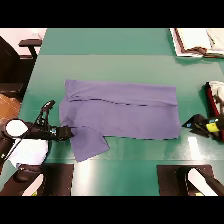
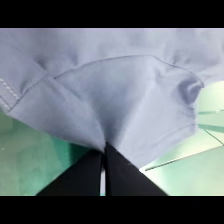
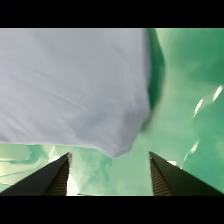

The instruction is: Fold the shirts.

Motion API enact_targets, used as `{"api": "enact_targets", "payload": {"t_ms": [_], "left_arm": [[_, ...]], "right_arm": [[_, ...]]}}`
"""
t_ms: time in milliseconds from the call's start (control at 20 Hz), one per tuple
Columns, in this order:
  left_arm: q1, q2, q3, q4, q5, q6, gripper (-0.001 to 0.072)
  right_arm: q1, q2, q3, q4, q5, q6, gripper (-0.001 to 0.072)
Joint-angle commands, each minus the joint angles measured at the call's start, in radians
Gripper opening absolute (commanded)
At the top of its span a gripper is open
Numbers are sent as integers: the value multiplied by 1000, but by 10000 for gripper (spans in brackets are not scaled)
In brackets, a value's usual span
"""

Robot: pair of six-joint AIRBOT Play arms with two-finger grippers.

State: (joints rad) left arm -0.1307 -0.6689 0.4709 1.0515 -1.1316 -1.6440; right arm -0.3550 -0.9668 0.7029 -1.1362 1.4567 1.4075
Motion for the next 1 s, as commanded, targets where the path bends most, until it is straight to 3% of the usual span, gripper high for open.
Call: {"api": "enact_targets", "payload": {"t_ms": [0,100,150,250,300,350,600,750,950], "left_arm": [[0,8,5,4,-5,2,22],[0,8,5,4,-6,3,23],[0,8,5,5,-7,3,23],[0,8,5,10,-34,21,23],[0,8,5,14,-71,29,22],[0,13,5,20,-116,29,21],[0,200,6,59,-303,-13,21],[0,252,60,59,-422,-32,21],[0,192,151,75,-284,6,21]], "right_arm": [[-5,-65,-122,35,-90,-15,508],[63,-118,-128,45,-145,-14,505],[100,-146,-120,44,-165,-14,471],[161,-187,-84,37,-170,-14,297],[188,-191,-65,26,-165,-15,132],[209,-181,-48,-3,-157,-14,17],[241,55,-11,-142,49,0,18],[241,202,-10,-173,89,29,17],[248,225,1,-164,68,58,17]]}}
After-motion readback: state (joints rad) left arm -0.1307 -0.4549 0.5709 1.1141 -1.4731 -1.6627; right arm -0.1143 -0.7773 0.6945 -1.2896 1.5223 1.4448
